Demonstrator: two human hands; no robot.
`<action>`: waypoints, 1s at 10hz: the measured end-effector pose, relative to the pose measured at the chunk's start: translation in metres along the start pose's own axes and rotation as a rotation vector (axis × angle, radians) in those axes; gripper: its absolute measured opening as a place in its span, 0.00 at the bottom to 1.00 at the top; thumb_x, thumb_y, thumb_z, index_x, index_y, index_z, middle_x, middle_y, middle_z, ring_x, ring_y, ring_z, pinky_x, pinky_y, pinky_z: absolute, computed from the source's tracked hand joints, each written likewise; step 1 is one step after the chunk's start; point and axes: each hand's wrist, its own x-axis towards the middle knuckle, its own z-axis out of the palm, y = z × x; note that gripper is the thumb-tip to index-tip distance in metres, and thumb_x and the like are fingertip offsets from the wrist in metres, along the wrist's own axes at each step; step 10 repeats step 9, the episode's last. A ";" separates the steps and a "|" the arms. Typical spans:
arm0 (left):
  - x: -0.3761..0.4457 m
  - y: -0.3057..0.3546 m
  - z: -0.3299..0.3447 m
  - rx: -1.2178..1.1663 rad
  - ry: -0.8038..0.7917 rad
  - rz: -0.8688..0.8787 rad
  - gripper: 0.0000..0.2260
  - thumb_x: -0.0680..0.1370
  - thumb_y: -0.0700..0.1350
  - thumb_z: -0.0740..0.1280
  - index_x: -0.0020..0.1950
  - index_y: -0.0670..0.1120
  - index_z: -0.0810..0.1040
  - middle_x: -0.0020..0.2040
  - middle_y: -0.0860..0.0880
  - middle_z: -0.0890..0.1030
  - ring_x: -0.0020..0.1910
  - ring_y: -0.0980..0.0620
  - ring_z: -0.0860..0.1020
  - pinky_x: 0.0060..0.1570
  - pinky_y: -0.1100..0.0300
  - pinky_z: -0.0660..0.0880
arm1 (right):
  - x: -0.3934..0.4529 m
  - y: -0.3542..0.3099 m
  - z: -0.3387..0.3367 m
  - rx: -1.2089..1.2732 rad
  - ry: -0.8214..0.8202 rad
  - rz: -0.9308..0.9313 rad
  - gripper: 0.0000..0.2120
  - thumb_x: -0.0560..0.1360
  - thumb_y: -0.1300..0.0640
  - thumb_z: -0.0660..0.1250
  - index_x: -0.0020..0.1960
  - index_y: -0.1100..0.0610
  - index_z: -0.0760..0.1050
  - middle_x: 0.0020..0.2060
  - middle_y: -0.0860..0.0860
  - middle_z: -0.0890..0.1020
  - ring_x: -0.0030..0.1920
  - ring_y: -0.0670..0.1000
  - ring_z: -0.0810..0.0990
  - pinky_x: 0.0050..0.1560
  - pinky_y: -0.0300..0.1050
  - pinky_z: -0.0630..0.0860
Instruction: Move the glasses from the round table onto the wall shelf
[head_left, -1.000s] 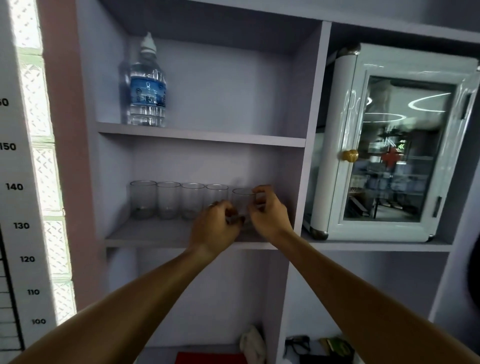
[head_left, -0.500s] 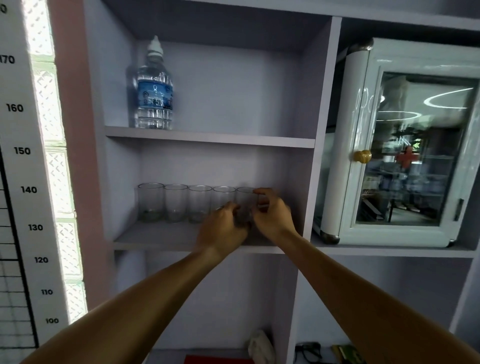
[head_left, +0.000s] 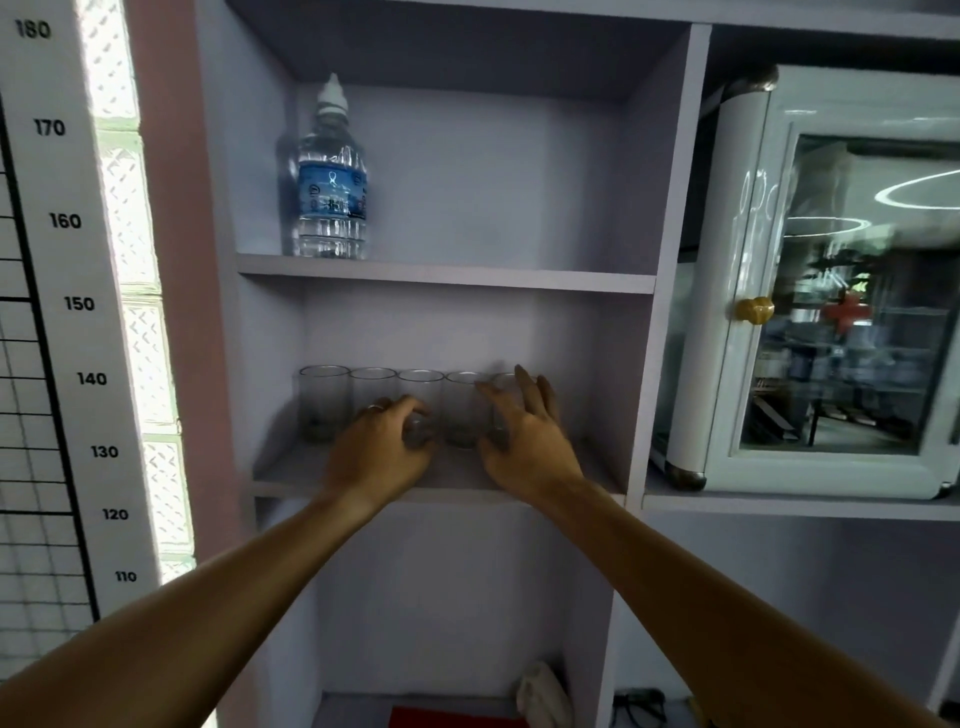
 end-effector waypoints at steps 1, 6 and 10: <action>-0.002 -0.005 -0.006 0.087 0.018 0.017 0.12 0.73 0.56 0.69 0.55 0.56 0.78 0.54 0.51 0.82 0.55 0.45 0.79 0.53 0.49 0.75 | 0.002 -0.003 0.006 -0.030 0.006 0.004 0.33 0.76 0.50 0.65 0.77 0.39 0.57 0.80 0.54 0.48 0.78 0.61 0.40 0.77 0.63 0.51; -0.008 -0.005 -0.013 0.046 -0.001 0.057 0.12 0.73 0.57 0.68 0.53 0.53 0.77 0.52 0.48 0.82 0.54 0.43 0.79 0.49 0.49 0.77 | -0.016 -0.025 -0.001 -0.008 0.049 0.118 0.37 0.76 0.53 0.68 0.78 0.39 0.51 0.80 0.52 0.43 0.78 0.64 0.40 0.74 0.64 0.52; -0.048 -0.008 -0.018 -0.080 -0.050 0.263 0.08 0.76 0.55 0.68 0.41 0.52 0.78 0.39 0.55 0.79 0.39 0.53 0.78 0.43 0.55 0.73 | -0.074 -0.045 -0.004 -0.004 0.128 0.168 0.19 0.73 0.52 0.68 0.64 0.48 0.73 0.65 0.52 0.71 0.65 0.57 0.67 0.64 0.59 0.72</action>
